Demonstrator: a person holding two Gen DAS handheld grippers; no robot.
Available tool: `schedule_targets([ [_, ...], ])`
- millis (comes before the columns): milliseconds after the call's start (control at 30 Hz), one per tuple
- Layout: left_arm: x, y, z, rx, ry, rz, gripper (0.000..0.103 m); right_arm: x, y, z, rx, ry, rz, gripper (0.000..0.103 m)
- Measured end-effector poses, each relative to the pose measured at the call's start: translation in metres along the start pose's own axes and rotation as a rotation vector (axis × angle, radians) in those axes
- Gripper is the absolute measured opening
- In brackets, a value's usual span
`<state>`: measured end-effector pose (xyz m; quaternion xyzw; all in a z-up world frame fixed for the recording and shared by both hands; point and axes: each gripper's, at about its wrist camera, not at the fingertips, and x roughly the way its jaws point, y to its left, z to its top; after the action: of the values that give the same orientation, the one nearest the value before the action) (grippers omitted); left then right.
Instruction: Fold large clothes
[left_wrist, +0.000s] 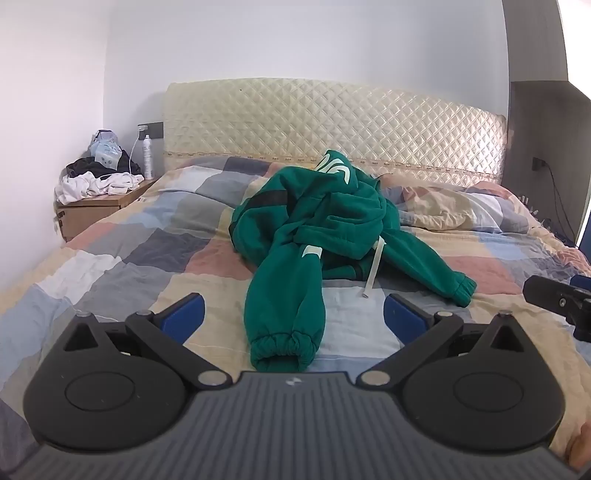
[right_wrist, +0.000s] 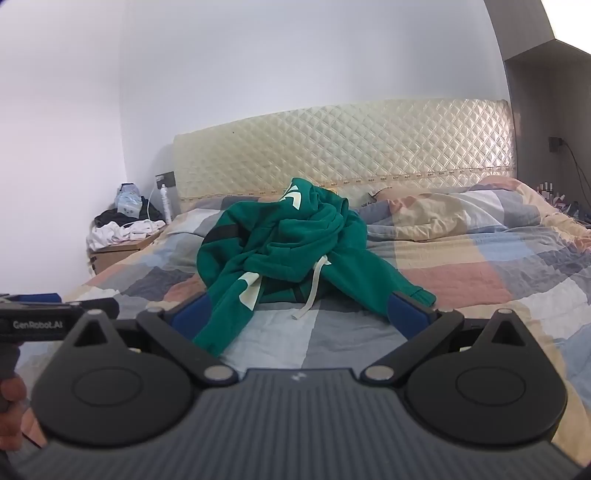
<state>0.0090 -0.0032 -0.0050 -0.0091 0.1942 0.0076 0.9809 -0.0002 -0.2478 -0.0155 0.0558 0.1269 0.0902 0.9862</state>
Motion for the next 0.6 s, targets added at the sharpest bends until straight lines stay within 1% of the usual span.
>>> schedule_targets([
  [600, 0.0001, 0.0068, 0.0003, -0.012, 0.008, 0.004, 0.103, 0.0031, 0.0015, 0.0026, -0.005, 0.006, -0.002, 0.103],
])
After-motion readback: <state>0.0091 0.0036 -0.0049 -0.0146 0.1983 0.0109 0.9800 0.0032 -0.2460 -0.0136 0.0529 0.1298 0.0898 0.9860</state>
